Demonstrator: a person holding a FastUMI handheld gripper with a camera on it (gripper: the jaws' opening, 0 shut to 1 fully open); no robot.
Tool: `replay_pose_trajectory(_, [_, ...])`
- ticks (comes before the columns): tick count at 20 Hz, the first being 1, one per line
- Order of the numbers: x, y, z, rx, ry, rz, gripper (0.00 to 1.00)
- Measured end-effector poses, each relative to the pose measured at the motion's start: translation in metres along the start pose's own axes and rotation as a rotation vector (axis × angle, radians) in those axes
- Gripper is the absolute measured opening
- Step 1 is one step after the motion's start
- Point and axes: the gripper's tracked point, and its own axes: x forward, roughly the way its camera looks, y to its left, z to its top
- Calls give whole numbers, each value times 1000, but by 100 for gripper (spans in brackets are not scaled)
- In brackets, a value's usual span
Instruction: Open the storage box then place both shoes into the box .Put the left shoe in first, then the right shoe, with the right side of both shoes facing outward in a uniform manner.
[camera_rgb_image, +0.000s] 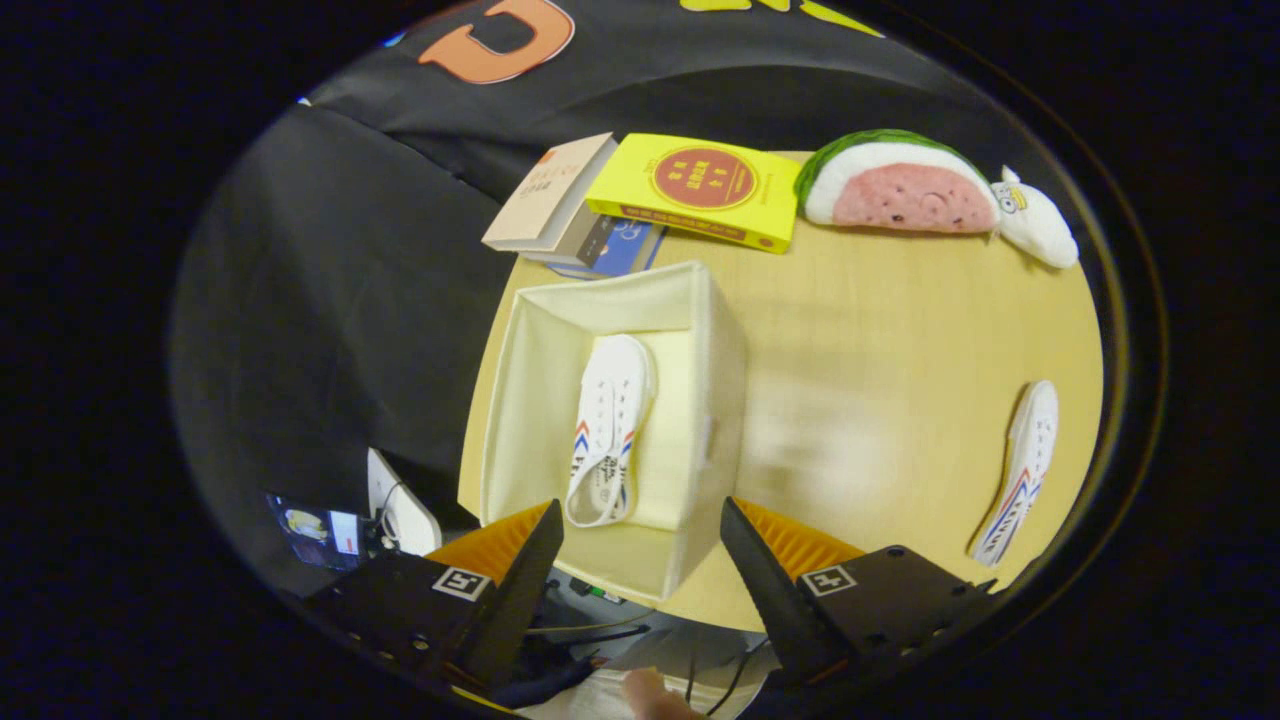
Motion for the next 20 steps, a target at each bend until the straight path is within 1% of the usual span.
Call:
replay_pose_trajectory(3, [-20,-65,-8,12,-16,-71,96])
replay_pose_trajectory(6, [-31,-130,-16,78,-21,-114,96])
replay_pose_trajectory(11, [-35,-235,-34,174,-3,-206,97])
replay_pose_trajectory(14, [-37,-296,-41,199,-9,-286,97])
replay_pose_trajectory(20, [-42,-388,-59,225,6,-384,96])
